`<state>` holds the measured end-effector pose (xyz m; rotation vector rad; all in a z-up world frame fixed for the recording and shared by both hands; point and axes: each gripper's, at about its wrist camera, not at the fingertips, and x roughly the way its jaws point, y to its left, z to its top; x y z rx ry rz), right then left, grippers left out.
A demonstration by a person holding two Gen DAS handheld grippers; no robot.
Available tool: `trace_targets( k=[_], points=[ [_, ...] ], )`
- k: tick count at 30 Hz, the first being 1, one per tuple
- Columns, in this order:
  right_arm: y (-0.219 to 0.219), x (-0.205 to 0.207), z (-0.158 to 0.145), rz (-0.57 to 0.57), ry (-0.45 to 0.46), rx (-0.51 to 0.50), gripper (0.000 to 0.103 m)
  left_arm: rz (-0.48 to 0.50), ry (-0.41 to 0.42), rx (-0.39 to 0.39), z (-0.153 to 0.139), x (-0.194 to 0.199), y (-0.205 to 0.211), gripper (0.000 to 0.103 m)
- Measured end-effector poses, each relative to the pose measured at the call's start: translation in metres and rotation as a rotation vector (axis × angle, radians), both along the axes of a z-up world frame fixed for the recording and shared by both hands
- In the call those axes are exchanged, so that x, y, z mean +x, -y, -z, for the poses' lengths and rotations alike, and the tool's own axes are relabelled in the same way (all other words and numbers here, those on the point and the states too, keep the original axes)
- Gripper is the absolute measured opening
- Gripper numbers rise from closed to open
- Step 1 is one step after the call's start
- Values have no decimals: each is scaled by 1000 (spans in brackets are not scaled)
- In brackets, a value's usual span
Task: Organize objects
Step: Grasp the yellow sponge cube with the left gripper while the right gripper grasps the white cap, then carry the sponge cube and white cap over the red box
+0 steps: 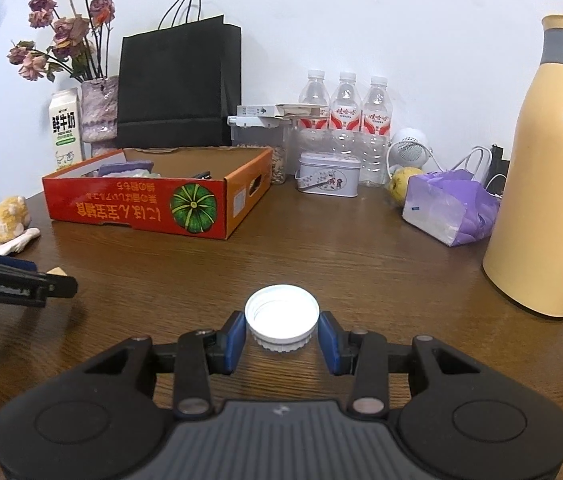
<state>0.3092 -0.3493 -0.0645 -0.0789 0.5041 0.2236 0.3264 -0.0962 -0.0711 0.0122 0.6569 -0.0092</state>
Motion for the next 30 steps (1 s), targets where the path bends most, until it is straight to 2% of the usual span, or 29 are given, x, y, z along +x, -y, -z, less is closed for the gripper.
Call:
trace_targets(
  k=[1,11,16,24,30],
  points=[
    [0,0,0,-1,0,0,38,2,5,-3,0,0,0,33],
    [3,1,-1,1,5,23,38,-7,112,-31,-19,-23,-11,33],
    [-3,-3,-3,-12,49,26,38,-18,144,-43,-28,-41,-16,33],
    [-51,-15,-14,-80,91,36,38,-30,204,-25,-44,-57,-25,33],
    [-87,-12,-28,-116,90,59,38,-31,235,-15,-59,-54,-36,33]
  ],
)
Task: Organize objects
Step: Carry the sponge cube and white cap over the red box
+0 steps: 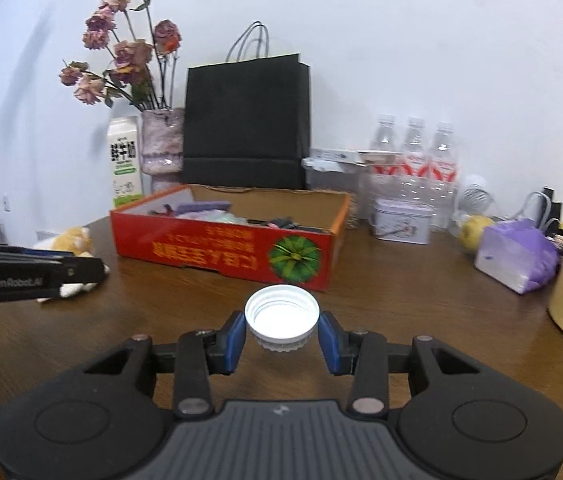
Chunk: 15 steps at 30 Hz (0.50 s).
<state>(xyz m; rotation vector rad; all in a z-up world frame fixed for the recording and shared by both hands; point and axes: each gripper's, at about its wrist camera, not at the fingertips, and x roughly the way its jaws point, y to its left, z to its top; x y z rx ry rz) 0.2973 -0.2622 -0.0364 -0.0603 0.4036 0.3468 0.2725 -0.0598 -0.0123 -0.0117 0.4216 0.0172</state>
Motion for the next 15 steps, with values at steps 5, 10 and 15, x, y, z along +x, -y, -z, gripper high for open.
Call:
trace_targets(
  k=[5,10,15],
  points=[
    [-25,12,-14,-13,8,-1,38,-8,16,-12,-11,13,-12,33],
    [-49,32,-31,-20,33,-1,38,-15,41,-41,-24,34,-23,33],
    [-71,59,-40,-14,53,5,38,-18,57,-70,-30,56,-32,33]
  ],
)
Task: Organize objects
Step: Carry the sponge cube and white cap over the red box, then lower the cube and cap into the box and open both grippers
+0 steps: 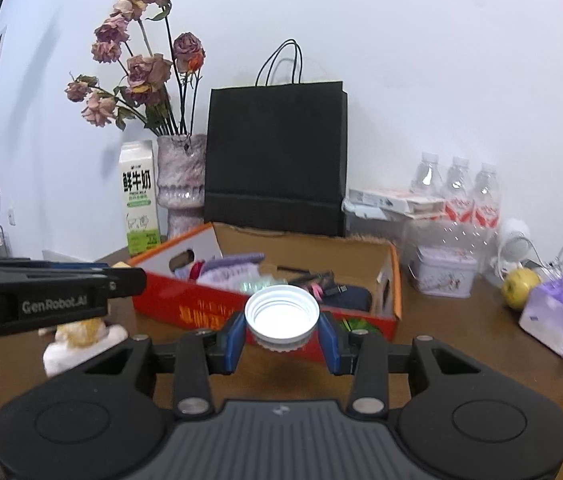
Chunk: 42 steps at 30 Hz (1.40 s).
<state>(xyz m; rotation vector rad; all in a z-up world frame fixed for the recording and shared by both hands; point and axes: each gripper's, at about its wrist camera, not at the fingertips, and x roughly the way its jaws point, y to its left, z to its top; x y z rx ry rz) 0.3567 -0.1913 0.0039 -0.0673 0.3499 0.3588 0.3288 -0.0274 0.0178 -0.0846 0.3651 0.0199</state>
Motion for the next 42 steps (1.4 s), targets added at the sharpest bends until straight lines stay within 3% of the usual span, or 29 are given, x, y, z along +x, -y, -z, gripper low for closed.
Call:
trace_targets(
  k=[18,42],
  points=[
    [-23,92,-3,14,7,19,38,-30,66,15,-13,79,-16,33],
    [-35,166,4,28,-3,-15,38,-35,31,17,-2,157,-24,33]
  ],
)
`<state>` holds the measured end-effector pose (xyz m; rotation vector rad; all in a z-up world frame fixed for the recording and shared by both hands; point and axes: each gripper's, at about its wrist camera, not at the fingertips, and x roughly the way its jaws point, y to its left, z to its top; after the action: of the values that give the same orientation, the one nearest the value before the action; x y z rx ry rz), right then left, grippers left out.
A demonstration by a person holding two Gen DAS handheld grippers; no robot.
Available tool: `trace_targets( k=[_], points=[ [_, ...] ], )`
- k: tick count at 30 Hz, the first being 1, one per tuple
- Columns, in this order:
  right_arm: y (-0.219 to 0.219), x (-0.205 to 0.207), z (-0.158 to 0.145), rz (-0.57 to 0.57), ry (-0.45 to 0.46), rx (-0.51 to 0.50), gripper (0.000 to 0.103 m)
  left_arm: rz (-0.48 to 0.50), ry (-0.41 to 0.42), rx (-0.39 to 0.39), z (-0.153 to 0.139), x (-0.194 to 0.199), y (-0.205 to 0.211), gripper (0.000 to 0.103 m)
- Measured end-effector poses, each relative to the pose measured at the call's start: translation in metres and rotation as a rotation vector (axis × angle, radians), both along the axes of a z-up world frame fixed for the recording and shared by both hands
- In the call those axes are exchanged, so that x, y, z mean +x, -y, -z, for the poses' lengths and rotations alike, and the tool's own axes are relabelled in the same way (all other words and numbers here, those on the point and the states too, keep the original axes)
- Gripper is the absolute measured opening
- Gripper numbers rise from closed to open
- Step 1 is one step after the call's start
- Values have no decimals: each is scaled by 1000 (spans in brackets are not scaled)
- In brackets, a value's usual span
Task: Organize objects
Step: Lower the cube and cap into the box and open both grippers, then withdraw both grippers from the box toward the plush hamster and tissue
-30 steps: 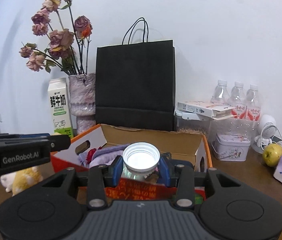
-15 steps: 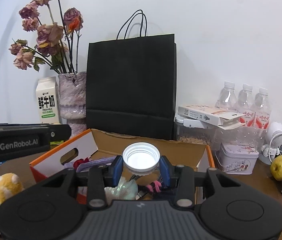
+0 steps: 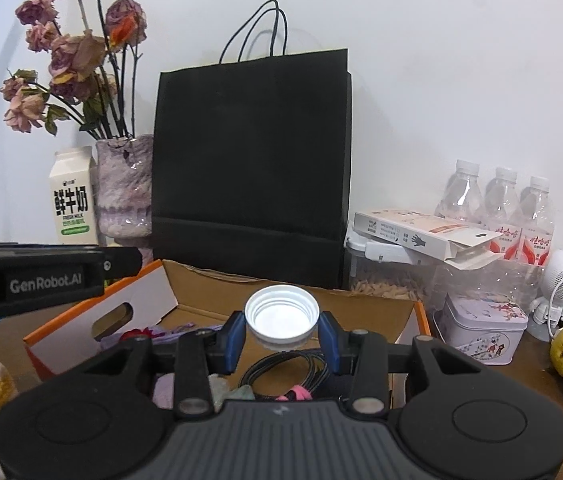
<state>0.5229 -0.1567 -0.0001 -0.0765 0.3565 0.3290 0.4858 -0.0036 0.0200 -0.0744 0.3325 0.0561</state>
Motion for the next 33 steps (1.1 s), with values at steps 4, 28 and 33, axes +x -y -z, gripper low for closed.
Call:
trace_targets(
  k=[4,28,33],
  points=[
    [0,10,2,16,-11,1,38,-10,-7,0,2,9,0,33],
    [5,19,15,61,-65,17,103,-95,0,-28,11,16,-13,103],
    [4,15,14,58,-60,10,103,-97,2,-24,12,12,-14,103]
  ],
)
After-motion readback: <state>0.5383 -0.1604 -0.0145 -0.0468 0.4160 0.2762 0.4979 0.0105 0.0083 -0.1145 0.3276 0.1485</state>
